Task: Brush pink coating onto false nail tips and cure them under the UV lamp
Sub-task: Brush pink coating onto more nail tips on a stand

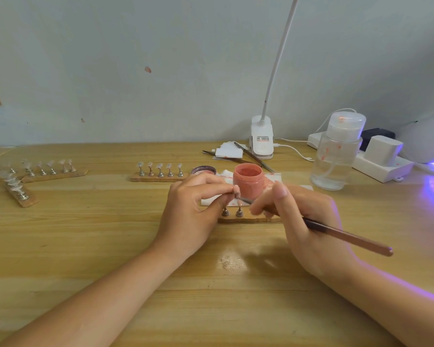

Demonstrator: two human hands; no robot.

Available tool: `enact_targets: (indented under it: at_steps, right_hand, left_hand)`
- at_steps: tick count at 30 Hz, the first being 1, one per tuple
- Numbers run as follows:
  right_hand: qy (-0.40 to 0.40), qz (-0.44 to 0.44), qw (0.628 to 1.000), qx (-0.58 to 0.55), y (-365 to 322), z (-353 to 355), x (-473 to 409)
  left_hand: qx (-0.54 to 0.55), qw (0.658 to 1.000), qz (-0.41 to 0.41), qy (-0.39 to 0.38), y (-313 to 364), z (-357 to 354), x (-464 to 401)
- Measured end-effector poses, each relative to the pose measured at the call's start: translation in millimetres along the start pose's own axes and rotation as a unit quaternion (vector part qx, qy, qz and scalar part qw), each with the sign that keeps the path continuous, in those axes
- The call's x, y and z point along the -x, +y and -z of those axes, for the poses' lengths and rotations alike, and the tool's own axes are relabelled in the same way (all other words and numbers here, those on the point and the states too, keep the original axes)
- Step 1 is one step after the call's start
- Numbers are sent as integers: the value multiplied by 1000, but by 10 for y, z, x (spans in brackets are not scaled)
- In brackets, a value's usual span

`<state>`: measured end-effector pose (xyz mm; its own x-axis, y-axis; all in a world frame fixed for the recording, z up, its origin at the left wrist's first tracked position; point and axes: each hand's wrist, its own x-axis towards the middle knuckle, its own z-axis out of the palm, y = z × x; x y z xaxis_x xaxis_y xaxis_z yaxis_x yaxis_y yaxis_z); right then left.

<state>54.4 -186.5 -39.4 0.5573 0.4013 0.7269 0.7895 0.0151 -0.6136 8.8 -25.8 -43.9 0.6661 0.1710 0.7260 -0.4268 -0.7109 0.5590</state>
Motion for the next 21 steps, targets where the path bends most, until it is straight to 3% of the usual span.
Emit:
enact_targets:
  at_steps: [4,14,17,21]
  right_hand:
    - [17,19,1000,-7,-28,13,-6]
    - [13,-29,999,-17,-36,11,-10]
    - [10,-61,996,-70,-49,10,-3]
    - [15,-38,998,-50,-50,13,-15]
  left_hand:
    - [-8,1000,-7,1,6,-1,-6]
    - [-3,999,-41,6,-12,-10,-9]
    - [15,999,-38,14,-13,-13,-3]
    - [26,999,-28,11,-12,-8,1]
